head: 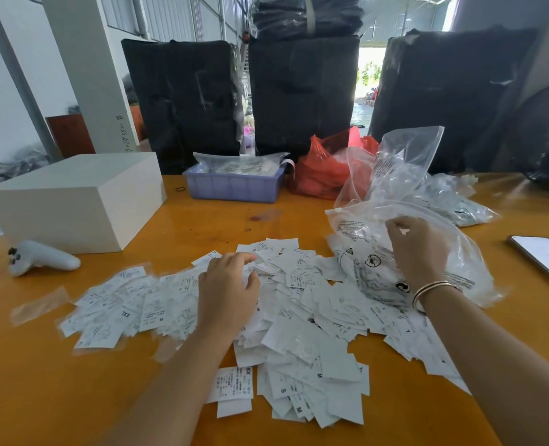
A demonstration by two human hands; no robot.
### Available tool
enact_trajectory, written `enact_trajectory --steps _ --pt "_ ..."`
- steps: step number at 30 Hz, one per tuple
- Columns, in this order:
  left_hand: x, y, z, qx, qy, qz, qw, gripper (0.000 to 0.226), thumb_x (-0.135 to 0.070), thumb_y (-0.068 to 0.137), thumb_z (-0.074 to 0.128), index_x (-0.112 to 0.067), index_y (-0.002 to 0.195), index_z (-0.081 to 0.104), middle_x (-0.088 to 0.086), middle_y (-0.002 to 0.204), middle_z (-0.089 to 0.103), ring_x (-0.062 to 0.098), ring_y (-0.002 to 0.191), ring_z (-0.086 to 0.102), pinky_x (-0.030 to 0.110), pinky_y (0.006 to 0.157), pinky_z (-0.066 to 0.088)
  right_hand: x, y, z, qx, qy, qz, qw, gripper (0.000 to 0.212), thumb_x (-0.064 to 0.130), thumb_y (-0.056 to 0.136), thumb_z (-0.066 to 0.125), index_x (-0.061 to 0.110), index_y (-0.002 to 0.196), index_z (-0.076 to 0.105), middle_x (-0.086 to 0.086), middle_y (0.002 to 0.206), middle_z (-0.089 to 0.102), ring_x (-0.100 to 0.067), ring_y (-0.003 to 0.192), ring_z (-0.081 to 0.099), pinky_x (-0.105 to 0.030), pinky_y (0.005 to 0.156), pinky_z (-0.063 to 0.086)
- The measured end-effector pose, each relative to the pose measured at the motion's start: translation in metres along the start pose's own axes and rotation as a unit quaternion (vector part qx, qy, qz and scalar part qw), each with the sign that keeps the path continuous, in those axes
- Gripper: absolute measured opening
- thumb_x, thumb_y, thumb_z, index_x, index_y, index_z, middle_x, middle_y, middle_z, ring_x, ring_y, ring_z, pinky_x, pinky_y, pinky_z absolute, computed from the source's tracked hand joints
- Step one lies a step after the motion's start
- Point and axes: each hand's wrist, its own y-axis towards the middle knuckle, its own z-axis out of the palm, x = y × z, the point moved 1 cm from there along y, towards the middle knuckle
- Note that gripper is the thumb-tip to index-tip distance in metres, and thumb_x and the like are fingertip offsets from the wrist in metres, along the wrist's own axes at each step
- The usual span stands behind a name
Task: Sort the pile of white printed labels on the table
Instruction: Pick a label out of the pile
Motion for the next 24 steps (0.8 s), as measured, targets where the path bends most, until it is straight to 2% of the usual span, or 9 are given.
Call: enact_trajectory --steps 4,7,9,11,13,15,18,21,24 --pt "-0.002 0.000 0.000 -0.003 -0.039 0.019 0.999 0.023 -0.023 0.092 0.060 -0.021 0.115 0.065 -0.006 0.117 0.064 0.015 0.113 0.051 0.028 0.093 0.032 0.035 -0.016 -0.007 -0.011 0.170 -0.067 0.983 0.012 0.019 0.093 0.055 0.012 0.092 0.064 0.009 0.076 0.063 0.002 0.068 0.054 -0.011 0.062 0.036" --pt "-0.006 -0.001 -0.003 0.012 -0.124 0.044 0.991 0.024 -0.031 0.096 0.054 -0.021 0.116 0.063 -0.016 0.114 0.058 0.005 0.113 0.047 0.029 0.099 0.035 0.062 -0.046 0.002 0.127 0.277 -0.071 0.950 0.009 0.014 0.092 0.057 0.022 0.089 0.061 0.008 0.075 0.067 -0.005 0.069 0.064 -0.017 0.064 0.051" --pt "-0.010 -0.002 -0.005 0.049 -0.190 0.045 0.980 0.030 -0.041 0.095 0.047 -0.026 0.118 0.060 -0.022 0.113 0.054 -0.004 0.111 0.046 0.021 0.098 0.036 0.073 -0.068 0.012 0.211 0.333 -0.048 0.918 0.015 0.011 0.091 0.057 0.025 0.089 0.060 0.006 0.075 0.068 -0.006 0.071 0.066 -0.021 0.067 0.055" --pt "-0.013 -0.004 -0.006 0.076 -0.224 0.045 0.970 0.037 -0.046 0.090 0.043 -0.030 0.121 0.056 -0.025 0.114 0.053 -0.011 0.111 0.045 0.009 0.095 0.034 0.076 -0.085 0.022 0.252 0.353 -0.043 0.900 0.019 0.006 0.091 0.057 0.025 0.089 0.059 0.004 0.076 0.069 -0.005 0.070 0.066 -0.020 0.068 0.054" --pt "-0.014 -0.006 -0.006 0.082 -0.226 0.051 0.969 0.042 -0.046 0.089 0.049 -0.029 0.127 0.053 -0.028 0.116 0.049 -0.016 0.112 0.042 0.006 0.095 0.032 0.074 -0.096 0.029 0.277 0.355 -0.054 0.891 0.025 0.001 0.090 0.057 0.026 0.089 0.059 0.005 0.077 0.067 -0.003 0.069 0.065 -0.018 0.068 0.052" --pt "-0.016 -0.007 -0.006 0.070 -0.201 0.079 0.974 0.050 -0.037 0.090 0.061 -0.025 0.136 0.047 -0.021 0.127 0.046 -0.010 0.119 0.039 0.014 0.102 0.032 0.072 -0.103 0.034 0.297 0.334 -0.076 0.891 0.031 0.000 0.089 0.058 0.031 0.091 0.057 0.005 0.078 0.065 0.001 0.068 0.062 -0.015 0.067 0.049" --pt "-0.016 -0.006 -0.006 0.056 -0.153 0.128 0.978 0.060 -0.024 0.086 0.070 -0.018 0.140 0.045 -0.003 0.140 0.045 0.013 0.132 0.038 0.034 0.109 0.031 0.071 -0.108 0.039 0.301 0.296 -0.110 0.900 0.037 0.001 0.087 0.059 0.037 0.093 0.051 0.004 0.079 0.063 0.002 0.066 0.055 -0.016 0.065 0.045" --pt "-0.015 -0.007 -0.006 0.053 -0.132 0.132 0.981 0.045 -0.023 0.084 0.072 -0.020 0.127 0.059 -0.021 0.108 0.059 0.014 0.115 0.049 0.045 0.099 0.042 0.069 -0.108 0.042 0.293 0.296 -0.119 0.901 0.038 0.003 0.088 0.059 0.039 0.094 0.046 0.008 0.076 0.063 0.000 0.066 0.056 -0.015 0.064 0.043" --pt "-0.016 -0.006 -0.006 0.076 -0.147 0.115 0.979 0.024 -0.023 0.083 0.072 -0.021 0.107 0.070 -0.030 0.081 0.051 0.011 0.096 0.055 0.041 0.086 0.046 0.066 -0.107 0.042 0.296 0.305 -0.117 0.898 0.035 0.007 0.089 0.059 0.039 0.097 0.045 0.010 0.073 0.064 0.001 0.063 0.054 -0.014 0.062 0.040"
